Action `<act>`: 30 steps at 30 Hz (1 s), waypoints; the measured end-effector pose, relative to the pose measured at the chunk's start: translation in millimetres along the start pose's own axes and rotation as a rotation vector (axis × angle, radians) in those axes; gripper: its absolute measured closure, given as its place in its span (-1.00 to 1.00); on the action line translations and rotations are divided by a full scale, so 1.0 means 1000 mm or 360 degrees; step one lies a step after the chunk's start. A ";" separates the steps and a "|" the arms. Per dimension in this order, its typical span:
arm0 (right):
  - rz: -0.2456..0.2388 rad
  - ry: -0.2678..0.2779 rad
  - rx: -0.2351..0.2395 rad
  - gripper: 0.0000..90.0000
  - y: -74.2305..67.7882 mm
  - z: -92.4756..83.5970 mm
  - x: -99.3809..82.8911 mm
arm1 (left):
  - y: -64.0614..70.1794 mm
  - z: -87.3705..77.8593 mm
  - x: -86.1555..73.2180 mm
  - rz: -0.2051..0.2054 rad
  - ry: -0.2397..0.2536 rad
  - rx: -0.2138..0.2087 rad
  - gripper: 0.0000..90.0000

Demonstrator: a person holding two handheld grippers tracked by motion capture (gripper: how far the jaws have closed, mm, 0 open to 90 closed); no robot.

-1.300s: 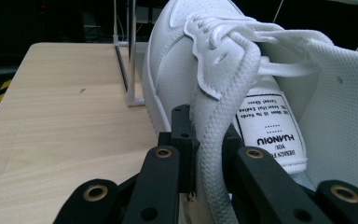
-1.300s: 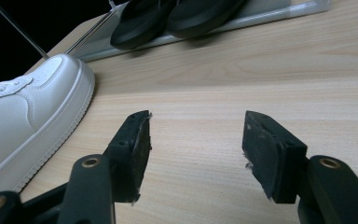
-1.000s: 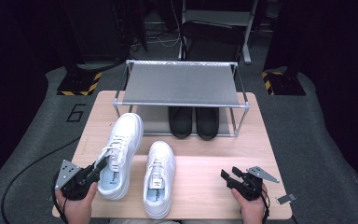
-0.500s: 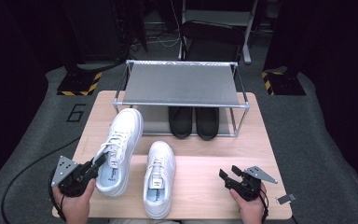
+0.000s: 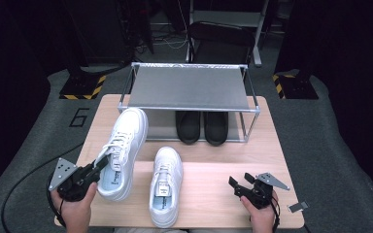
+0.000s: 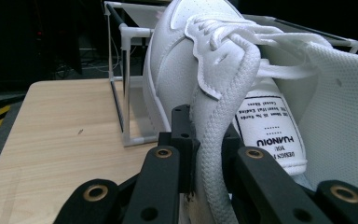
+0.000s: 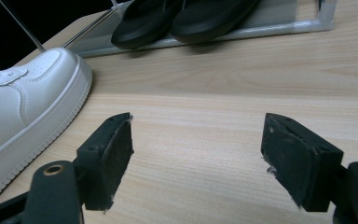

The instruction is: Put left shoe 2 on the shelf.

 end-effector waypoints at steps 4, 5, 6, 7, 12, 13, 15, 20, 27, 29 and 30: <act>0.0012 -0.0015 0.0016 -0.52 0.000 0.001 0.000 | 0.001 0.001 0.005 0.0008 -0.0001 0.0004 0.85; 0.0018 -0.0016 0.0017 -0.52 0.000 0.001 0.000 | 0.001 0.002 0.008 0.0017 -0.0003 0.0003 0.85; 0.0018 -0.0016 0.0017 -0.52 0.000 0.001 0.000 | 0.001 0.002 0.008 0.0017 -0.0003 0.0003 0.85; 0.0022 -0.0013 0.0016 -0.53 0.000 0.001 0.000 | 0.001 0.002 0.010 0.0016 0.0002 0.0003 0.85; 0.0021 -0.0005 0.0005 -0.54 0.001 0.000 0.001 | 0.004 0.002 0.020 0.0031 0.0022 -0.0009 0.85; 0.0021 -0.0005 0.0005 -0.54 0.001 0.000 0.001 | 0.005 0.002 0.023 0.0030 0.0035 -0.0011 0.85; 0.0028 -0.0001 0.0006 -0.54 0.000 -0.001 0.001 | 0.006 0.004 0.033 0.0026 0.0065 -0.0021 0.85; 0.0022 0.0004 0.0003 -0.55 0.001 -0.001 0.002 | 0.007 0.010 0.048 0.0023 0.0108 -0.0029 0.85; 0.0036 0.0006 -0.0002 -0.55 0.002 -0.002 0.002 | 0.008 0.025 0.076 0.0021 0.0160 -0.0045 0.85; 0.0024 0.0006 -0.0001 -0.55 0.002 -0.002 0.002 | 0.008 0.030 0.086 0.0022 0.0179 -0.0046 0.85; 0.0024 0.0006 -0.0001 -0.55 0.002 -0.002 0.002 | 0.008 0.031 0.089 0.0027 0.0181 -0.0045 0.85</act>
Point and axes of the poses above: each handheld gripper's, and its own axes: z roughly forward along the jaws, x roughly out of its top, y roughly to its right, the point moved 9 cm from there along z, roughly forward along the jaws, and after that the axes turned 6 degrees about -y, right-handed, at the moved point
